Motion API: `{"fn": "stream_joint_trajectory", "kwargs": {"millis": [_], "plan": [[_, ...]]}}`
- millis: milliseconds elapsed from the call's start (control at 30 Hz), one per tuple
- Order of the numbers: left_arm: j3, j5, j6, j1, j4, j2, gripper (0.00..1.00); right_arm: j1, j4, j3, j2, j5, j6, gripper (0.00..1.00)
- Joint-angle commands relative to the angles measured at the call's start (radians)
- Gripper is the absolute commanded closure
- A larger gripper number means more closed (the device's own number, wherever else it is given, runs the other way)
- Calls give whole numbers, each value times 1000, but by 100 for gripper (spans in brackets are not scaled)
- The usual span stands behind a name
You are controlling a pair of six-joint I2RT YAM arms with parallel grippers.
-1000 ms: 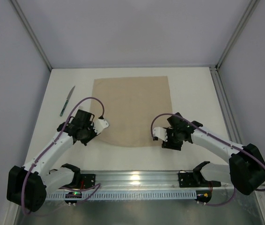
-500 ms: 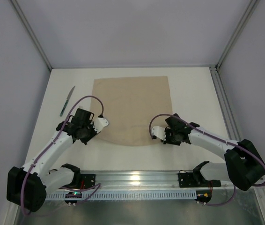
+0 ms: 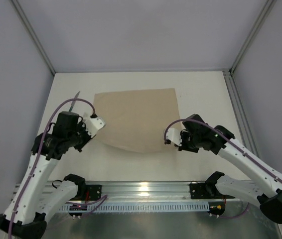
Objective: Fold the napkin into a case and place the utensils inside
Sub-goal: Fold and flatten the napkin at the center of the board.
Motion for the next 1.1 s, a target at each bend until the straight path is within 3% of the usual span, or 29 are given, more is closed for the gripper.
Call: {"fn": "stream_joint_trajectory", "kwargs": {"millis": [0,200,333,467,600,767,1067], "plan": [[122,40,-17,5,-193,-62,100,52,-267,108,-65,-33,68,96],[173,78,-21,5,-267,-105,100,92,-430,240,-116,-94,88,96],[163,75,-52,5,-245,-92,100,90,-449,303,-103,-121,120,96],[82,-88,-82,5,-77,-45,100,86,-253,280,-71,-77,211,96],[0,-205,-99,8,121,143,100,25,5,232,83,-31,261,96],[12,-238,-132,53,352,342,100,-172,234,238,344,24,283,96],[78,-245,-127,130,511,642,100,-213,417,329,625,150,283,96]]}}
